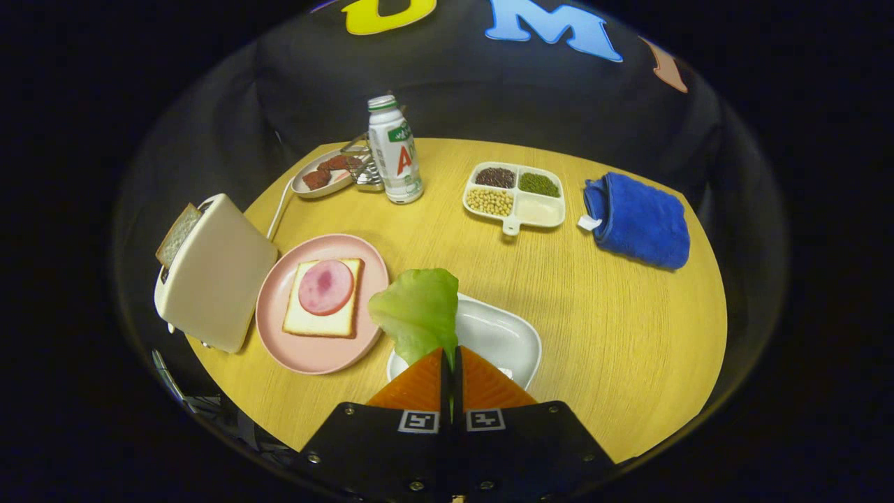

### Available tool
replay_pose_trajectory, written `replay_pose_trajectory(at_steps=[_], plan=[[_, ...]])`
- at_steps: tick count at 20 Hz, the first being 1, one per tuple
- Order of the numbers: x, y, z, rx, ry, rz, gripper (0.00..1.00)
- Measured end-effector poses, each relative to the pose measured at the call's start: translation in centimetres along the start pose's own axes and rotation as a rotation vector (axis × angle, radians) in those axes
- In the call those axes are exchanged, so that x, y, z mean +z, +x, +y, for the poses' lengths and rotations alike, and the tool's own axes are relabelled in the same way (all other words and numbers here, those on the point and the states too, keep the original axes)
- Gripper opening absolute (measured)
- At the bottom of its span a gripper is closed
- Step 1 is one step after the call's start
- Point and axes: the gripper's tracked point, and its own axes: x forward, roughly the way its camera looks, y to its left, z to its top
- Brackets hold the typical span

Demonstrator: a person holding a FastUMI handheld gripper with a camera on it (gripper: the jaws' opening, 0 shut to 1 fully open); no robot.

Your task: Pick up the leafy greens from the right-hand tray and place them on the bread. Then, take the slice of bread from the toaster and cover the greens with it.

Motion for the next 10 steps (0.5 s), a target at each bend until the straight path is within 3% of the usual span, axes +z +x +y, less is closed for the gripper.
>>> replay_pose_trajectory(at_steps=[6,10], plan=[[2.2,0.1,5.8,0.071,-0.105,-0.032,0.00],[5.0,1.9,6.6,0.035,-0.163,-0.058,0.00]])
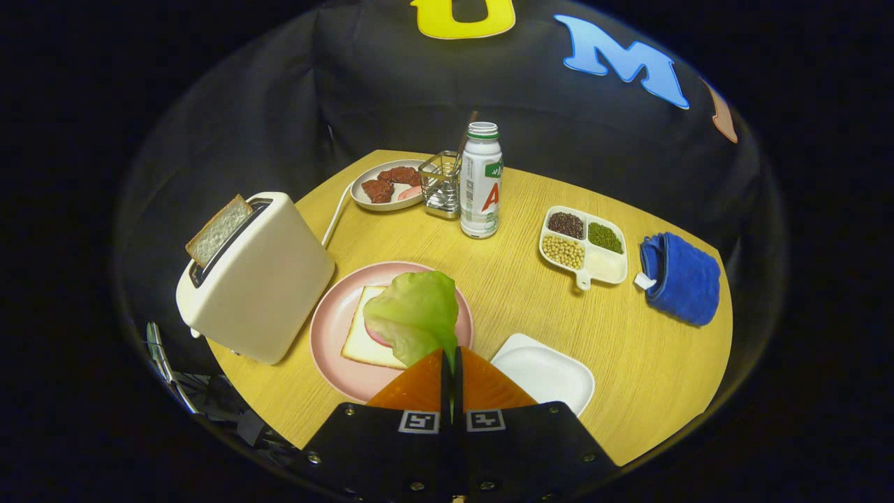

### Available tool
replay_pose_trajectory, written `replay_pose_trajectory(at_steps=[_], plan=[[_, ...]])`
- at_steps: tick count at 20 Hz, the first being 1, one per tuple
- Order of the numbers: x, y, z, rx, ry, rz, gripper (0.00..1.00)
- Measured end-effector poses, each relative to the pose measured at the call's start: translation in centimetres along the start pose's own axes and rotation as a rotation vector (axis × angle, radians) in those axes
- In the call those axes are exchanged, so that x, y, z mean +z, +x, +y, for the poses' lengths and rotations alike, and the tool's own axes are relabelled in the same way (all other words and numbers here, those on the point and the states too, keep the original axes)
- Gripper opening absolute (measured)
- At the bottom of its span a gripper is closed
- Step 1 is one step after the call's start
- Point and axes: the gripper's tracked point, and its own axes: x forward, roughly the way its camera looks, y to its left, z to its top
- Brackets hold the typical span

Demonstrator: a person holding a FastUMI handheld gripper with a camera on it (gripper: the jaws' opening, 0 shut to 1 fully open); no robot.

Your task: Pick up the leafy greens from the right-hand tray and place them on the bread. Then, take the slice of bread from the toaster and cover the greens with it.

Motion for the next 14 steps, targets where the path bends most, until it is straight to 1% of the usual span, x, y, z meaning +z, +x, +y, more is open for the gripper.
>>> replay_pose_trajectory(at_steps=[1,2,7,9,12,14], plan=[[0.7,0.7,-0.1,-0.026,-0.016,-0.009,0.00],[1.2,1.4,0.1,-0.035,-0.025,-0.010,0.00],[0.7,4.9,3.6,0.000,-0.044,0.032,0.01],[0.5,5.6,5.1,0.014,-0.065,0.039,0.02],[-0.2,6.1,7.0,0.056,-0.065,0.059,0.06],[-0.7,6.4,7.6,0.060,-0.063,0.077,0.07]])
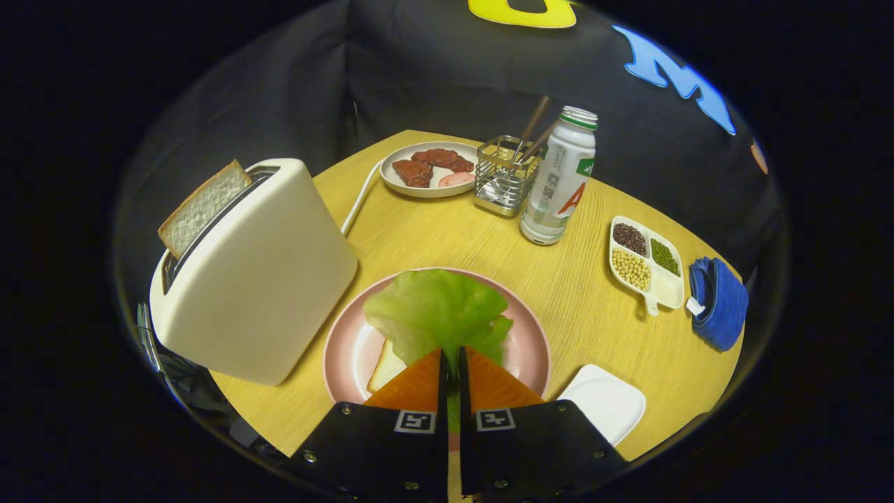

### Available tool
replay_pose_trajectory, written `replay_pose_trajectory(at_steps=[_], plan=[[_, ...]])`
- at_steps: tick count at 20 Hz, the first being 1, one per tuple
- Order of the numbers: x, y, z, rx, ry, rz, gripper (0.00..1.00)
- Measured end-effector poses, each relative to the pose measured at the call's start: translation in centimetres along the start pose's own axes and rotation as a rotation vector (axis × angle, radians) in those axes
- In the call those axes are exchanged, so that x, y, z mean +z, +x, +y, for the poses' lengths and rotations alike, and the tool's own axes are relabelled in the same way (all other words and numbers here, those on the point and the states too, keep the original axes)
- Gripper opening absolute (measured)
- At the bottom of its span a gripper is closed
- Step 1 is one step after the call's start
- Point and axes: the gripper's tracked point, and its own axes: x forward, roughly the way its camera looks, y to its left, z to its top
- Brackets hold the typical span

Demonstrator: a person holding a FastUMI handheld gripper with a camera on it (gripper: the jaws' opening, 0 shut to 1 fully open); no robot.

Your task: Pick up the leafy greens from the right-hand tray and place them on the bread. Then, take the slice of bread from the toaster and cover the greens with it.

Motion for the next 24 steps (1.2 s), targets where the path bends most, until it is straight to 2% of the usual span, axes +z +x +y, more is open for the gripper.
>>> replay_pose_trajectory(at_steps=[10,13,17,21,24], plan=[[-0.5,0.1,1.2,0.014,0.019,0.003,0.13],[0.1,-0.7,1.4,0.019,0.030,-0.035,0.21],[1.1,-3.7,2.8,0.029,0.068,-0.162,0.23],[1.8,-8.0,6.8,0.085,0.097,-0.348,0.23],[1.8,-10.8,8.7,0.032,0.072,-0.535,0.23]])
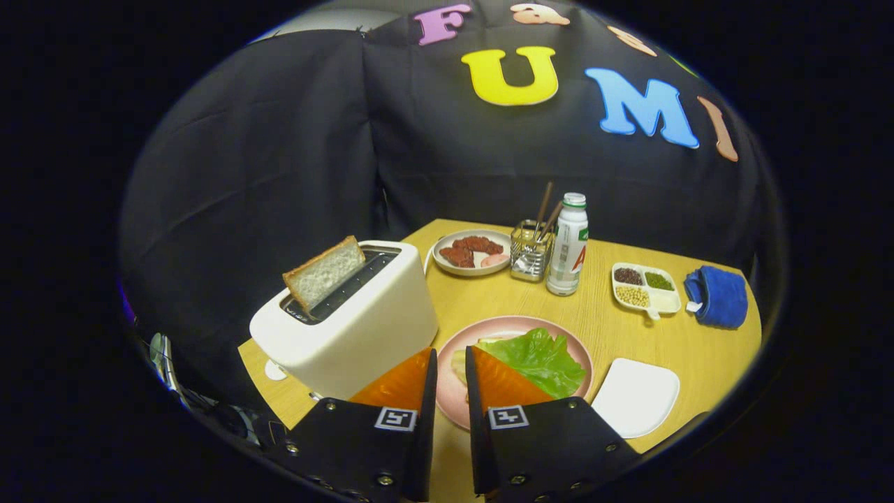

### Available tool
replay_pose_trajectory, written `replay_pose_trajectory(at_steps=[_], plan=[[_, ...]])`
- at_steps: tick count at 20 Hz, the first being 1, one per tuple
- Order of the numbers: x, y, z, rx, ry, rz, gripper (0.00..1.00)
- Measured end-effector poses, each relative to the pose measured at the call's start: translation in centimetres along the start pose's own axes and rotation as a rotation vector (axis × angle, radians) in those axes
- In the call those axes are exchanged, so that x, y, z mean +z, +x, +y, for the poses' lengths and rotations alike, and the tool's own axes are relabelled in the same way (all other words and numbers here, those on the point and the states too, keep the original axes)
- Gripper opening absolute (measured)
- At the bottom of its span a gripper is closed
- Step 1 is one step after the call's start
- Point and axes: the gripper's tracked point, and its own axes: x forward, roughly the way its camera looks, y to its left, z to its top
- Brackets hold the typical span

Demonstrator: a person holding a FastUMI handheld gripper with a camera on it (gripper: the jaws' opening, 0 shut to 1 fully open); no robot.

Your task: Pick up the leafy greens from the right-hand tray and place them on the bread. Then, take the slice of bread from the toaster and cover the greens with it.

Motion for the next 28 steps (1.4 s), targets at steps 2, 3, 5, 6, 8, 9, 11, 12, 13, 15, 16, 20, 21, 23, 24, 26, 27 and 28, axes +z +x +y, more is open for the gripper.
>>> replay_pose_trajectory(at_steps=[2,3,5,6,8,9,11,12,13,15,16,20,21,23,24,26,27,28], plan=[[0.4,-0.6,2.1,-0.001,0.015,-0.101,0.23],[0.5,-0.9,3.3,0.002,0.012,-0.126,0.23],[0.8,-1.3,4.7,-0.017,0.003,-0.170,0.23],[1.2,-1.5,5.4,-0.025,-0.012,-0.203,0.23],[2.3,-2.1,6.7,-0.050,-0.054,-0.267,0.23],[2.8,-1.9,7.5,-0.052,-0.075,-0.295,0.23],[3.2,-2.1,10.0,-0.024,-0.093,-0.315,0.28],[3.4,-1.9,11.5,-0.007,-0.086,-0.314,0.28],[3.5,-1.6,12.8,0.004,-0.081,-0.309,0.28],[3.5,-0.7,14.4,-0.003,-0.081,-0.301,0.28],[3.3,0.0,14.8,-0.014,-0.085,-0.299,0.28],[2.6,3.2,16.1,-0.060,-0.096,-0.270,0.28],[2.6,3.8,16.1,-0.074,-0.087,-0.273,0.28],[2.9,4.9,16.1,-0.101,-0.090,-0.277,0.28],[3.0,5.2,16.2,-0.111,-0.096,-0.276,0.28],[3.3,5.8,16.2,-0.140,-0.115,-0.276,0.28],[3.3,6.0,16.1,-0.160,-0.119,-0.277,0.28],[3.4,6.2,16.3,-0.167,-0.115,-0.273,0.28]])
